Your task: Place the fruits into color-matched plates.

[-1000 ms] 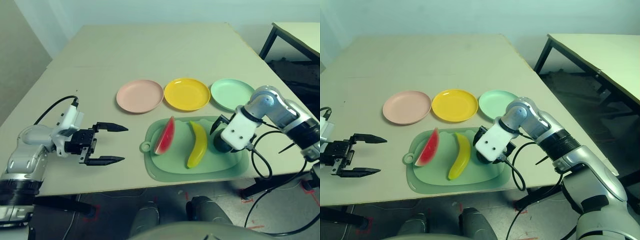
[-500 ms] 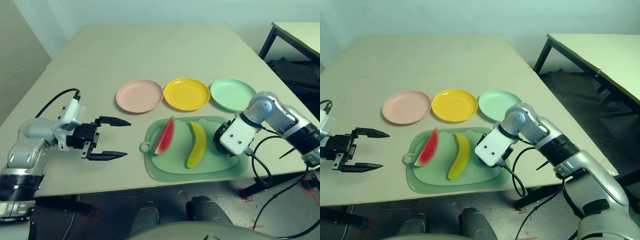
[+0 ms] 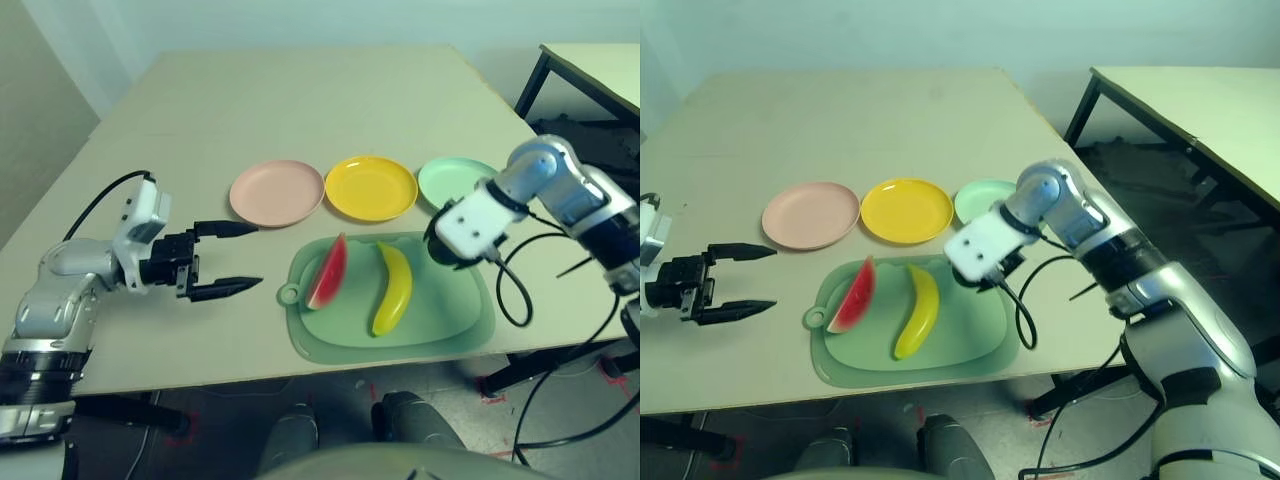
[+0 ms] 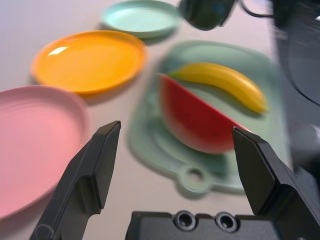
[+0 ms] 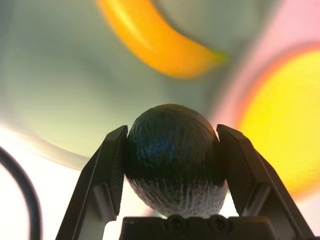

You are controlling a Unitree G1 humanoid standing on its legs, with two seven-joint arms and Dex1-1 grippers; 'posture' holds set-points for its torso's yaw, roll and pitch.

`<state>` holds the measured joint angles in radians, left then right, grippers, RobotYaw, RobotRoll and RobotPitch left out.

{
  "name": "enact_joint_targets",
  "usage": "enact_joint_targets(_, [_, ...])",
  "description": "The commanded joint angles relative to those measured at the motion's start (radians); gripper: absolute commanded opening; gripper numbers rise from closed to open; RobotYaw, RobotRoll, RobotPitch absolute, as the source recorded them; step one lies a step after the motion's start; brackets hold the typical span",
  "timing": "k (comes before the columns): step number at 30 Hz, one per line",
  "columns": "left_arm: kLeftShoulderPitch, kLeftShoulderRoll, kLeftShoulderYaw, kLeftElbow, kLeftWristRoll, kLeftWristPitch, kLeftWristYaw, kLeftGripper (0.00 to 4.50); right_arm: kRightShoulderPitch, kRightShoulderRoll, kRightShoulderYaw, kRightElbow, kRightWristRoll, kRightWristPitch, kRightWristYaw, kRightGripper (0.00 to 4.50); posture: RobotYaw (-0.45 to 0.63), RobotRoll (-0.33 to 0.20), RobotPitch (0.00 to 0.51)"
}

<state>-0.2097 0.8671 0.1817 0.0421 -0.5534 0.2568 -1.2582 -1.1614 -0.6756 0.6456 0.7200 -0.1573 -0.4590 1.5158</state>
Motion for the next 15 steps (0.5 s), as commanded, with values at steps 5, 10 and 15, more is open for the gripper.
enact_joint_targets(5, [0.004,-0.003,0.021,-0.010,0.022,-0.007,0.046,4.50,-0.141,0.111,0.005,0.449,-0.258,-0.120,-0.385,3.04,-0.07,0.000,0.026])
enact_joint_targets(10, [0.045,0.001,0.047,-0.022,0.027,-0.012,0.062,4.50,-0.154,0.129,0.028,0.585,-0.388,-0.036,-0.574,3.04,-0.04,0.000,0.028])
enact_joint_targets(15, [0.079,0.004,0.059,-0.014,0.053,-0.028,0.082,4.50,-0.126,0.130,0.012,0.633,-0.445,0.030,-0.647,3.04,-0.03,0.000,0.032])
